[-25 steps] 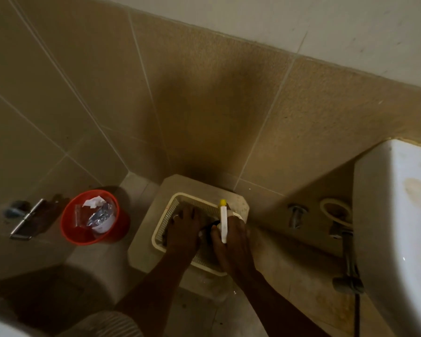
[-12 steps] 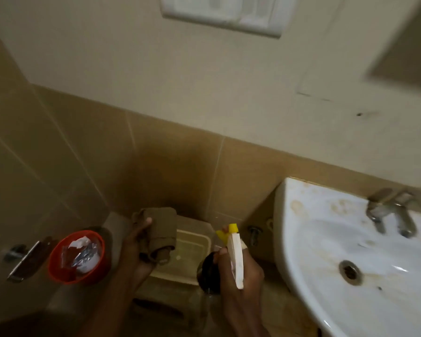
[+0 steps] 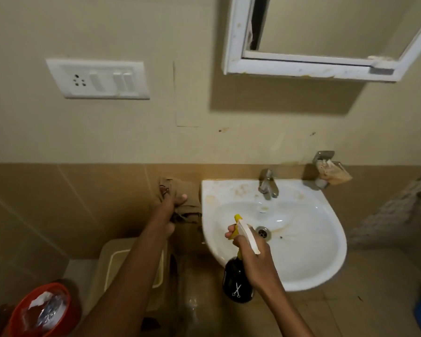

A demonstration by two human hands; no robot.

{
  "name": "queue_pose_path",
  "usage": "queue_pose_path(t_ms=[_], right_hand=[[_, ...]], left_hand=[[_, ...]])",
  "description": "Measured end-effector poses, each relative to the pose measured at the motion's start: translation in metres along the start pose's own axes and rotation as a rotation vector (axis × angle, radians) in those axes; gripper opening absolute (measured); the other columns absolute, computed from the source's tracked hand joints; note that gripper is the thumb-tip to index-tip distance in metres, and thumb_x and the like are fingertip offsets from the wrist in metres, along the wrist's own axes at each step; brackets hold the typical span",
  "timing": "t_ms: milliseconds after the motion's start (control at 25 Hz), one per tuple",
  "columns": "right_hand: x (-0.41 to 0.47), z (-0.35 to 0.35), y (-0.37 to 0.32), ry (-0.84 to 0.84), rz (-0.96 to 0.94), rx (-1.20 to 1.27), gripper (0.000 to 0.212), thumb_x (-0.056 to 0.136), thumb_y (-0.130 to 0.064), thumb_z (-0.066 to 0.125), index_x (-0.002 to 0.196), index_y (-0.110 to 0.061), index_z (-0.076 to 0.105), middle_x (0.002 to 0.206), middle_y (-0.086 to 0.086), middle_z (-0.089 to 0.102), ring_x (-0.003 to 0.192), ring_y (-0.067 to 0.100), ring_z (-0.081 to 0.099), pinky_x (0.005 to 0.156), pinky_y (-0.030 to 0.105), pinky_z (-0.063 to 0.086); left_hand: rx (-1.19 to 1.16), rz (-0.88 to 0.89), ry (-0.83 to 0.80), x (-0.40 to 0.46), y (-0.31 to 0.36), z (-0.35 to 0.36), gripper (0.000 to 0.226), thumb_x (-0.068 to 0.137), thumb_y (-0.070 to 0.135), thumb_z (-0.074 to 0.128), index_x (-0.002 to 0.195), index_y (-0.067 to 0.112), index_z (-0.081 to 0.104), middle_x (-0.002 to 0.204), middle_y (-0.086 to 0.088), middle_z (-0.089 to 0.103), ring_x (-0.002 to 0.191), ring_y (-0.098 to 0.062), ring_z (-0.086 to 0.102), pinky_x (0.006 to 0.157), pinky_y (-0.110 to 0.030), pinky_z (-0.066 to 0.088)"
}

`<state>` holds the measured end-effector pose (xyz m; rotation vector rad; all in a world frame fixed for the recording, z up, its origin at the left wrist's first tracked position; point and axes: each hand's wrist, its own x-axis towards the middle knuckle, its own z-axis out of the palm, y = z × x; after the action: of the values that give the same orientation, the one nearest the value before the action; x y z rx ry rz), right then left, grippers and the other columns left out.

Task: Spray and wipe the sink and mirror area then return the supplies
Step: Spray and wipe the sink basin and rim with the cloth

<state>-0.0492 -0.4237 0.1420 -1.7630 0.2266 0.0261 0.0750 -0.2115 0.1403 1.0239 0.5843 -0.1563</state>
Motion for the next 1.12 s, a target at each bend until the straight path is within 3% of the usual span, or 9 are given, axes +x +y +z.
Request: queue_pose_path(t_ms=[160,280,400,600,720,800,880,960,1120], right_hand=[[0.034,-0.029,0.013,-0.040,0.001,-0.086,0.030,0.106,-0.041,0.058,0.096,-0.018,0.073,0.075,0.001,0.075,0.070,0.002,0.072,0.072,0.026,0.052],[0.058,-0.043,0.024,-0.065,0.056,-0.087,0.032,0.105,-0.038,0.058,0.091,-0.012,0.071,0.063,0.004,0.068,0.052,0.002,0.064,0.056,0.023,0.051],[0.076,-0.059,0.031,-0.096,0.043,-0.104,0.031,0.107,-0.031,0.058,0.092,-0.007,0.072,0.072,0.012,0.073,0.055,-0.001,0.066,0.055,0.014,0.049],[0.096,-0.089,0.047,-0.042,0.040,-0.070,0.032,0.106,-0.027,0.059,0.088,-0.003,0.072,0.064,0.018,0.069,0.048,0.002,0.062,0.052,0.014,0.048],[0.110,-0.103,0.056,0.017,0.106,-0.053,0.033,0.105,-0.032,0.059,0.088,-0.007,0.072,0.063,0.016,0.069,0.048,0.005,0.063,0.050,0.017,0.049],[0.120,-0.109,0.061,0.049,0.131,-0.063,0.034,0.105,-0.034,0.059,0.088,-0.008,0.072,0.062,0.016,0.068,0.045,0.003,0.061,0.047,0.014,0.047],[0.129,-0.112,0.064,0.053,0.145,-0.090,0.032,0.105,-0.033,0.058,0.088,-0.010,0.073,0.059,0.012,0.067,0.042,0.003,0.060,0.045,0.011,0.046],[0.138,-0.112,0.068,0.074,0.155,-0.103,0.031,0.105,-0.031,0.058,0.089,-0.008,0.073,0.061,0.006,0.066,0.042,0.002,0.061,0.045,0.010,0.045],[0.151,-0.109,0.074,0.109,0.142,-0.174,0.034,0.107,-0.029,0.055,0.088,-0.006,0.072,0.062,0.003,0.067,0.044,0.000,0.061,0.047,0.008,0.045]], left_hand=[[-0.030,0.082,0.285,0.013,-0.040,0.033,0.047,0.084,-0.002,0.068,0.129,0.006,0.057,0.104,-0.010,0.070,0.078,-0.025,0.067,0.063,-0.034,0.058],[0.037,0.234,0.490,0.022,-0.063,0.041,0.049,0.080,-0.003,0.073,0.127,0.005,0.061,0.119,-0.016,0.068,0.098,-0.032,0.067,0.081,-0.039,0.057],[0.186,0.409,0.585,0.028,-0.072,0.048,0.039,0.081,-0.003,0.070,0.119,0.001,0.065,0.112,-0.018,0.070,0.105,-0.036,0.067,0.078,-0.034,0.051],[0.498,0.652,0.417,0.049,-0.074,0.069,0.035,0.086,-0.005,0.059,0.118,0.008,0.068,0.105,-0.012,0.072,0.088,-0.023,0.068,0.075,-0.033,0.053],[0.775,0.885,0.353,0.073,-0.073,0.088,0.034,0.088,0.001,0.060,0.120,0.009,0.069,0.113,-0.005,0.073,0.101,-0.018,0.068,0.088,-0.023,0.052],[0.952,1.013,0.252,0.090,-0.075,0.101,0.046,0.084,-0.011,0.056,0.126,0.006,0.065,0.123,-0.008,0.070,0.111,-0.023,0.066,0.097,-0.029,0.052],[1.085,1.036,0.159,0.105,-0.078,0.115,0.065,0.074,-0.022,0.050,0.131,0.006,0.061,0.129,-0.013,0.066,0.117,-0.030,0.063,0.102,-0.041,0.049],[1.217,1.052,0.074,0.121,-0.082,0.131,0.075,0.069,-0.023,0.049,0.136,0.011,0.058,0.136,-0.011,0.062,0.125,-0.030,0.058,0.107,-0.038,0.044],[1.389,1.137,-0.129,0.143,-0.107,0.157,0.071,0.079,-0.018,0.053,0.141,0.017,0.053,0.142,-0.010,0.056,0.130,-0.032,0.052,0.107,-0.042,0.047]])
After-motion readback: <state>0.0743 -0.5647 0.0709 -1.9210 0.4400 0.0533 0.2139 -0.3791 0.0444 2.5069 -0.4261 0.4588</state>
